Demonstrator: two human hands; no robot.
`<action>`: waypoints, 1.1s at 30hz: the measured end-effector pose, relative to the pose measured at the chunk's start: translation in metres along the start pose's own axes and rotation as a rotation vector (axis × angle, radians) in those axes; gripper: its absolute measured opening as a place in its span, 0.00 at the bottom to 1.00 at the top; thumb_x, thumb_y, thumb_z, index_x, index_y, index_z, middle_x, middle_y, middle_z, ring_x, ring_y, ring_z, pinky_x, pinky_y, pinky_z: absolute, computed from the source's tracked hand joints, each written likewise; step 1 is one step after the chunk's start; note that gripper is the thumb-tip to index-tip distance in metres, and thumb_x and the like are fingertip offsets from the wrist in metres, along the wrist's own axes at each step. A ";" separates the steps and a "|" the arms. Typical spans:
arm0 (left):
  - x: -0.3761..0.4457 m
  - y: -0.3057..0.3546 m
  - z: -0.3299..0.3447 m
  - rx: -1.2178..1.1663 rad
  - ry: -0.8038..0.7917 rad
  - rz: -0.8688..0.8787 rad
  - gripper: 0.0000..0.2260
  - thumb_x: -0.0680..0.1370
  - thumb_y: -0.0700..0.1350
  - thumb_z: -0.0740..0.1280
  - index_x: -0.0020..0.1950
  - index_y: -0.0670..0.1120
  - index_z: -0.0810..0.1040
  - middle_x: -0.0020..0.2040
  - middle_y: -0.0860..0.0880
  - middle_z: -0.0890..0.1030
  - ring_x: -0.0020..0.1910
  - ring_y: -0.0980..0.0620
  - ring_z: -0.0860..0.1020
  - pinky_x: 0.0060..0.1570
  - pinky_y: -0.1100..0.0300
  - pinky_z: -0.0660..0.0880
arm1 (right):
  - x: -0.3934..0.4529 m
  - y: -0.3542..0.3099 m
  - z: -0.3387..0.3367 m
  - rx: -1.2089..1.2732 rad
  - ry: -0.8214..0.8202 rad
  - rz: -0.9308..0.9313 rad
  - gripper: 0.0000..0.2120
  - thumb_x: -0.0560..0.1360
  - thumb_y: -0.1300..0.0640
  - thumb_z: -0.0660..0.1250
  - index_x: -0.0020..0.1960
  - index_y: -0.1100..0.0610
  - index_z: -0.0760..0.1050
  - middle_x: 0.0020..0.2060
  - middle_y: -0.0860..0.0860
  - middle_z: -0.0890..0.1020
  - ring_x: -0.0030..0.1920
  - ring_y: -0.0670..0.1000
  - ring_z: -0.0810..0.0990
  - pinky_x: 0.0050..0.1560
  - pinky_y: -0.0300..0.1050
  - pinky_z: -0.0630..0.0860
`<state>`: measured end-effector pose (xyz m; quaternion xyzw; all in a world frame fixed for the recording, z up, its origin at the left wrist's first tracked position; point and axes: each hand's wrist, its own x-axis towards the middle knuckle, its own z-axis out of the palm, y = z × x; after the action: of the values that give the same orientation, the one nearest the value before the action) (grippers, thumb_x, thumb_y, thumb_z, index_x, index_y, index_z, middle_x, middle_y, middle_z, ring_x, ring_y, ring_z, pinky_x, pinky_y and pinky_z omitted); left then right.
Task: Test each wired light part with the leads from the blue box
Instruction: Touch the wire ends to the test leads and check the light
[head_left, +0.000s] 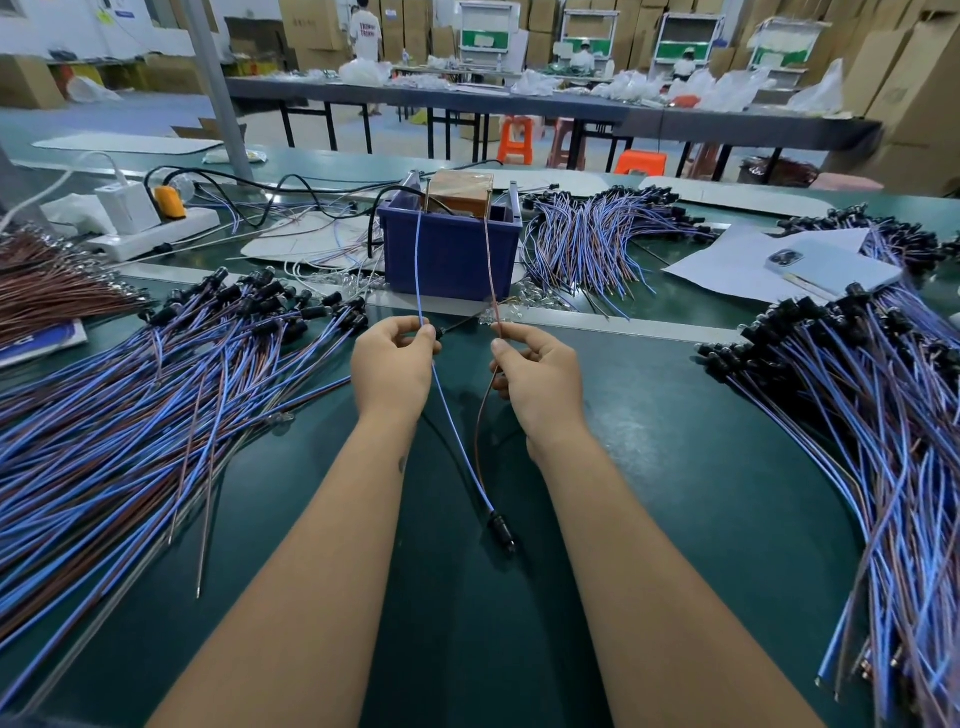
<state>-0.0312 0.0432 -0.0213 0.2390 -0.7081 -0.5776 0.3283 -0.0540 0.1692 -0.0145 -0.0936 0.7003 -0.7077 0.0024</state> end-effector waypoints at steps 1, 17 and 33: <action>0.000 0.000 0.000 -0.005 0.002 0.001 0.09 0.78 0.44 0.67 0.40 0.55 0.77 0.33 0.56 0.81 0.27 0.67 0.75 0.34 0.63 0.71 | 0.000 0.000 0.000 0.001 0.000 0.002 0.09 0.78 0.61 0.66 0.51 0.48 0.79 0.30 0.47 0.77 0.30 0.45 0.75 0.41 0.44 0.77; 0.002 0.000 -0.001 -0.022 -0.003 -0.008 0.09 0.78 0.43 0.67 0.39 0.55 0.78 0.33 0.56 0.81 0.34 0.59 0.78 0.41 0.57 0.77 | 0.003 0.003 0.001 0.010 -0.004 -0.006 0.09 0.77 0.61 0.67 0.51 0.48 0.80 0.30 0.48 0.77 0.27 0.43 0.74 0.39 0.44 0.76; 0.006 0.001 -0.003 -0.090 0.008 -0.053 0.05 0.78 0.42 0.67 0.44 0.49 0.81 0.32 0.54 0.81 0.28 0.61 0.76 0.32 0.64 0.75 | 0.001 0.001 -0.001 0.010 -0.003 -0.006 0.08 0.78 0.61 0.66 0.51 0.49 0.79 0.31 0.49 0.76 0.28 0.45 0.74 0.37 0.42 0.75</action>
<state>-0.0333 0.0370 -0.0186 0.2452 -0.6735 -0.6165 0.3259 -0.0555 0.1695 -0.0154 -0.0969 0.6963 -0.7112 0.0018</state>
